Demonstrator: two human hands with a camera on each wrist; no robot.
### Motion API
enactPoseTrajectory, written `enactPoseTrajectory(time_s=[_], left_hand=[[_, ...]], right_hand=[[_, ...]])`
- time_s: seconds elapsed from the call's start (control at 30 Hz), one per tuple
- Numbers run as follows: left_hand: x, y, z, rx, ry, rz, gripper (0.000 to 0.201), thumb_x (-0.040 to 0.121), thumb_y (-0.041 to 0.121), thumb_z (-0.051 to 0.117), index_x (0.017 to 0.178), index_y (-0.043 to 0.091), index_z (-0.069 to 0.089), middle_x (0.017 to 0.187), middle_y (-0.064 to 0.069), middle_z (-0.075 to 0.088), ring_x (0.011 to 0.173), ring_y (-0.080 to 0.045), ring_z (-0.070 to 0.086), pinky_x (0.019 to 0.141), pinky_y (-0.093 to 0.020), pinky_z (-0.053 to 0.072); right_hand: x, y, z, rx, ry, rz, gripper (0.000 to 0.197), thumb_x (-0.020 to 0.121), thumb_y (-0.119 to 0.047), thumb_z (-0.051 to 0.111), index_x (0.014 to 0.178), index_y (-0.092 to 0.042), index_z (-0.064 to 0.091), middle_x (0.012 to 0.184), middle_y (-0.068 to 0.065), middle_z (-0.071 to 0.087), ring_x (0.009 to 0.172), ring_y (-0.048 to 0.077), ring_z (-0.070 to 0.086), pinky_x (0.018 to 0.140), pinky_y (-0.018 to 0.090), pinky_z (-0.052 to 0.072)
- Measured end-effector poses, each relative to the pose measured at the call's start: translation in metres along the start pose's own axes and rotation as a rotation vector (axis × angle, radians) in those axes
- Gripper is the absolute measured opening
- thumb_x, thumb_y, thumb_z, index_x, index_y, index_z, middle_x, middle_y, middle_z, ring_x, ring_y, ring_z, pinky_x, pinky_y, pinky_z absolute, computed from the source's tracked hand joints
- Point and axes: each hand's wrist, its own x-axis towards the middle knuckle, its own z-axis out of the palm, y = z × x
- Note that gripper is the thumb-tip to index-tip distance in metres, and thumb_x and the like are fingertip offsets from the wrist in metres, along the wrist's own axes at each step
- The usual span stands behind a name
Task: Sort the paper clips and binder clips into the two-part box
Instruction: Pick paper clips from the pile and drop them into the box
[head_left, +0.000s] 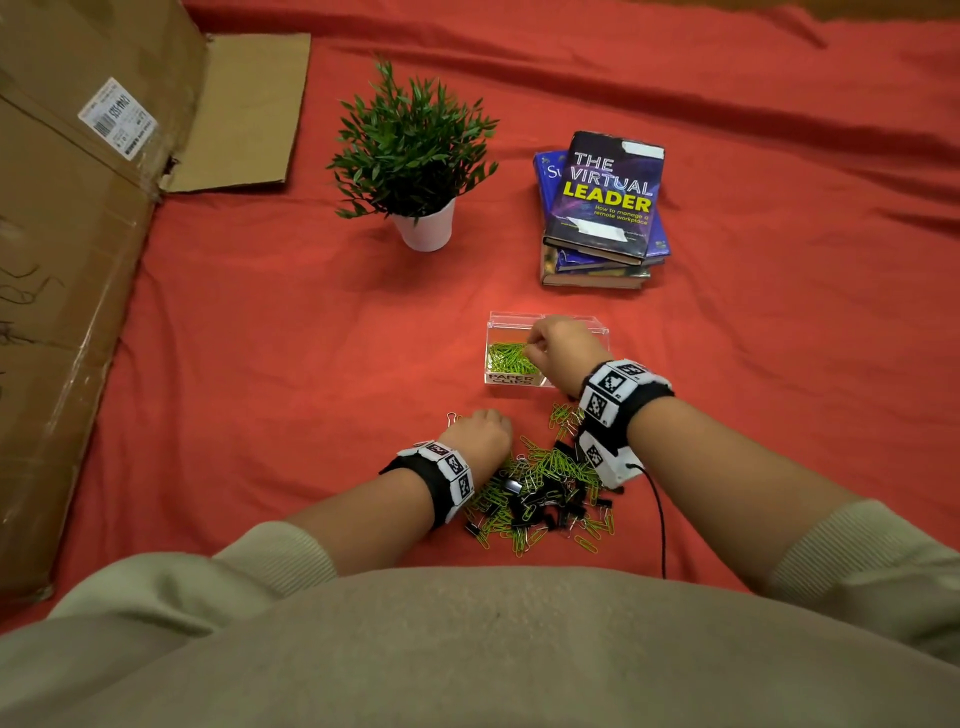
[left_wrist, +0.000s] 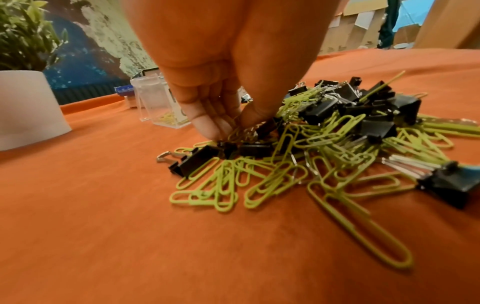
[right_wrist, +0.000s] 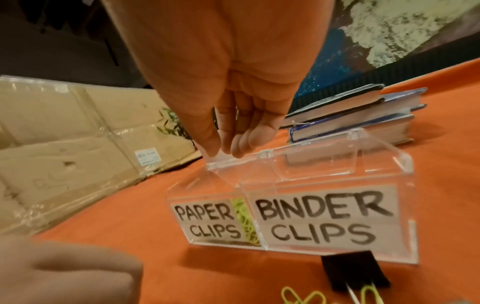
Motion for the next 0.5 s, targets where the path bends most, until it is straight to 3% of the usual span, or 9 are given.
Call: enactPoseTrajectory(time_s=[0.1, 0.17, 0.23, 0.27, 0.33, 0.4, 0.5], left_hand=[[0.003, -0.005, -0.002, -0.110, 0.008, -0.049, 0.029, 0.092, 0.004, 0.045, 0.120, -0.001, 0.047, 0.123, -0.018, 0.053, 0.115, -0.033, 0.051, 0.094, -0.043, 0.047], [0.004, -0.008, -0.010, -0.251, 0.054, -0.089, 0.026, 0.091, 0.012, 0.051, 0.115, 0.002, 0.051, 0.117, -0.014, 0.055, 0.109, -0.029, 0.054, 0.091, -0.040, 0.048], [0.004, -0.009, -0.023, -0.355, 0.148, -0.079, 0.020, 0.091, 0.016, 0.050, 0.107, 0.005, 0.053, 0.106, -0.009, 0.057, 0.094, -0.023, 0.056, 0.084, -0.033, 0.050], [0.004, -0.009, -0.032, -0.403, 0.188, -0.068, 0.016, 0.091, 0.015, 0.048, 0.104, 0.007, 0.053, 0.102, -0.006, 0.056, 0.087, -0.020, 0.055, 0.077, -0.029, 0.049], [0.009, -0.009, -0.052, -0.491, 0.254, -0.053, 0.012, 0.091, 0.014, 0.048, 0.100, 0.008, 0.054, 0.096, -0.004, 0.054, 0.080, -0.017, 0.052, 0.069, -0.024, 0.041], [0.019, -0.011, -0.074, -0.540, 0.314, -0.046, 0.013, 0.090, 0.013, 0.050, 0.099, 0.006, 0.055, 0.097, -0.007, 0.056, 0.082, -0.021, 0.053, 0.070, -0.026, 0.039], [0.040, -0.016, -0.097, -0.543, 0.351, -0.082, 0.017, 0.088, 0.010, 0.048, 0.101, 0.002, 0.056, 0.104, -0.016, 0.059, 0.093, -0.030, 0.056, 0.078, -0.033, 0.042]], right_hand=[[-0.016, 0.012, -0.001, 0.079, 0.038, 0.023, 0.018, 0.088, -0.017, 0.054, 0.092, -0.008, 0.069, 0.088, 0.010, 0.071, 0.080, 0.024, 0.066, 0.071, 0.029, 0.053], [-0.033, 0.022, 0.005, 0.047, -0.041, 0.004, 0.020, 0.090, -0.017, 0.052, 0.092, -0.012, 0.070, 0.087, 0.006, 0.073, 0.073, 0.018, 0.066, 0.066, 0.028, 0.055], [-0.052, 0.030, 0.016, -0.005, -0.157, -0.017, 0.021, 0.092, -0.014, 0.050, 0.102, -0.012, 0.068, 0.096, 0.002, 0.070, 0.070, 0.012, 0.063, 0.062, 0.021, 0.053], [-0.060, 0.034, 0.024, -0.038, -0.183, -0.034, 0.022, 0.091, -0.011, 0.049, 0.107, -0.011, 0.066, 0.101, 0.003, 0.067, 0.076, 0.013, 0.063, 0.066, 0.021, 0.054], [-0.067, 0.039, 0.039, -0.112, -0.165, -0.089, 0.026, 0.089, -0.005, 0.048, 0.111, -0.007, 0.062, 0.112, 0.008, 0.061, 0.093, 0.022, 0.060, 0.081, 0.033, 0.055], [-0.068, 0.041, 0.051, -0.164, -0.126, -0.110, 0.032, 0.086, -0.001, 0.049, 0.117, -0.003, 0.058, 0.120, 0.012, 0.055, 0.107, 0.029, 0.054, 0.091, 0.041, 0.050], [-0.067, 0.039, 0.060, -0.262, -0.125, -0.084, 0.042, 0.088, -0.001, 0.046, 0.129, -0.002, 0.047, 0.132, 0.014, 0.047, 0.120, 0.032, 0.044, 0.097, 0.042, 0.041]])
